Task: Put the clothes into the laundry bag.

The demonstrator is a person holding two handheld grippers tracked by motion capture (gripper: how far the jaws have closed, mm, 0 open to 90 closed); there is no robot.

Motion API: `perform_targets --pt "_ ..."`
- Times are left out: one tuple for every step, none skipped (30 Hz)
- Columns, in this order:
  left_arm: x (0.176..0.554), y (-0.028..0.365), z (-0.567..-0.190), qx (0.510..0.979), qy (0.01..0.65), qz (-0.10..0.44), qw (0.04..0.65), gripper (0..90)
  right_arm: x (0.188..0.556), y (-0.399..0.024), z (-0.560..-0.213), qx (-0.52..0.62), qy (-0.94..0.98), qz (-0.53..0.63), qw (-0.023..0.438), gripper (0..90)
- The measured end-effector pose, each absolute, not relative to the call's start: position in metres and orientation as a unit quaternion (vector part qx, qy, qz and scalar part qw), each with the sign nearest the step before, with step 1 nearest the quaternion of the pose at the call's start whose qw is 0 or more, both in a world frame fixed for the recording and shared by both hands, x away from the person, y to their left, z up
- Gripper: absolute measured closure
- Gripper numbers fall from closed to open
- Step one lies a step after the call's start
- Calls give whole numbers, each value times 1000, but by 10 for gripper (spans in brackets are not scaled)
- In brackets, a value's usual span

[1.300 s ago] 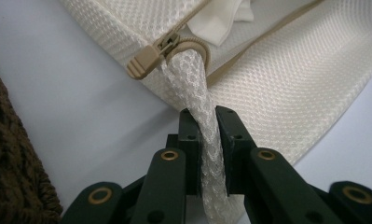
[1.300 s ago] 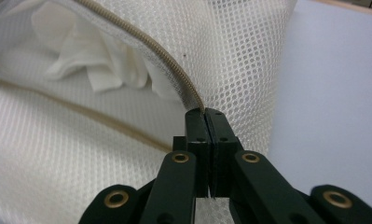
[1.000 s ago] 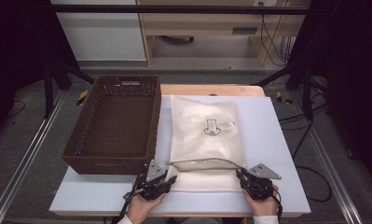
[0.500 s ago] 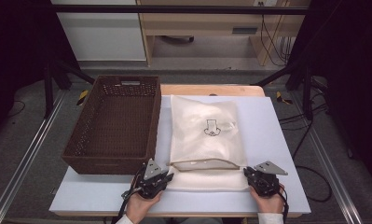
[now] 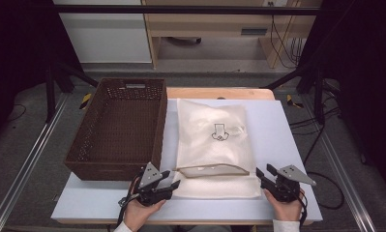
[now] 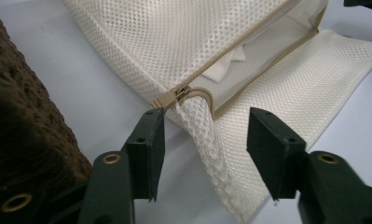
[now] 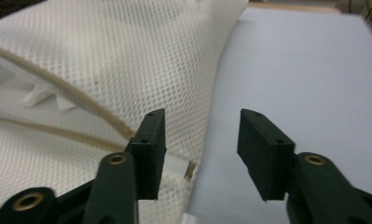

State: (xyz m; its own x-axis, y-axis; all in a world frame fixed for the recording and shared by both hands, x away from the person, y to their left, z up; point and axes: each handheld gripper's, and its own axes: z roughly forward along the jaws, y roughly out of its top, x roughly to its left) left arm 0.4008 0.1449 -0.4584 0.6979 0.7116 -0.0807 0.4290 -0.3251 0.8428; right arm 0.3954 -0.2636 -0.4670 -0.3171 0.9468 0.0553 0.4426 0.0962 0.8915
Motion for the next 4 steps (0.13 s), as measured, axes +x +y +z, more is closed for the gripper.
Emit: perform_targets --pt "401 145 -458 799 357 154 458 443 395 -264 -467 509 682 439 287 516" --pt "400 147 -457 801 352 150 461 443 396 -265 -465 507 679 441 297 488" --pt "400 148 -456 806 346 144 458 396 396 -268 -462 505 674 446 304 433" --pt "399 149 -455 809 340 141 459 396 396 -268 -462 505 674 446 304 433"
